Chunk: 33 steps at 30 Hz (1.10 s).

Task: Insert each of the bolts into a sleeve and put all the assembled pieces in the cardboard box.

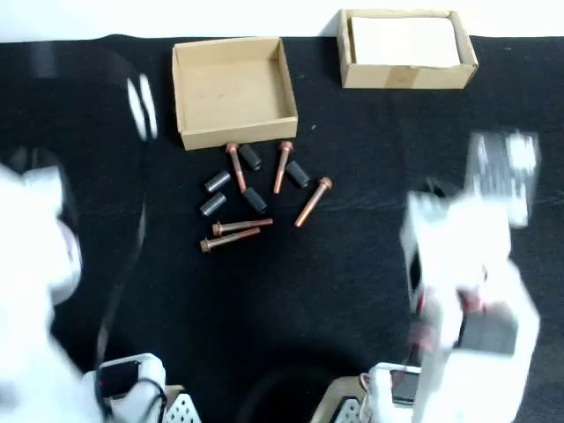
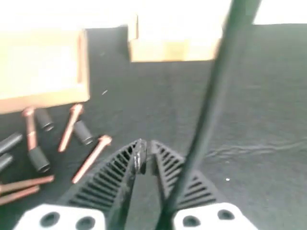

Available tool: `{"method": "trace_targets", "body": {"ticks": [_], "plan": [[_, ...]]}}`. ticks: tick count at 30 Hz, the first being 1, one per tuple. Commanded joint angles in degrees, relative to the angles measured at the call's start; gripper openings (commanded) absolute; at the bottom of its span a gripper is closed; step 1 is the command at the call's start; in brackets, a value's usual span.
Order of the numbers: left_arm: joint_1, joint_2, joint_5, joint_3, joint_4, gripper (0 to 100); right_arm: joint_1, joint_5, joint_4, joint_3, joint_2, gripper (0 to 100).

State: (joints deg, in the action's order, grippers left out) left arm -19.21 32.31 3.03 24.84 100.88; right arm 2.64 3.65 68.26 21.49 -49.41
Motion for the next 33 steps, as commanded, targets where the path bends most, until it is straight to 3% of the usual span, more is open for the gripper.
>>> {"method": "trace_targets", "body": {"ticks": [1, 5, 11, 13, 18, 20, 26, 33], "plan": [[-0.5, -6.4, -0.4, -1.3, 0.4, 9, 4.8, 0.4, 5.1, -18.5, 16.8, 17.6], [-2.5, -11.3, -0.7, -8.6, 0.4, 15, 9.0, 0.4, 9.5, -32.3, 33.5, 26.1], [-2.9, -19.8, -2.5, -18.7, -0.4, 21, 12.5, 0.5, 10.9, -51.1, 56.0, 28.4], [-3.4, -23.3, -5.7, -21.5, -2.3, 21, 14.4, 4.6, 12.6, -56.3, 62.5, 28.4], [-4.2, -32.9, -9.7, -27.7, -11.2, 21, 19.9, 24.6, 18.2, -65.5, 77.5, 28.4], [-3.8, -36.5, -10.9, -29.1, -15.1, 21, 20.5, 29.4, 18.9, -68.4, 83.0, 28.4], [-2.2, -47.7, -12.5, -31.6, -29.4, 21, 20.4, 33.3, 18.9, -80.9, 97.2, 28.3], [-0.1, -54.4, -13.8, -30.3, -32.2, 21, 20.7, 33.5, 18.9, -89.8, 108.6, 28.3]]}}
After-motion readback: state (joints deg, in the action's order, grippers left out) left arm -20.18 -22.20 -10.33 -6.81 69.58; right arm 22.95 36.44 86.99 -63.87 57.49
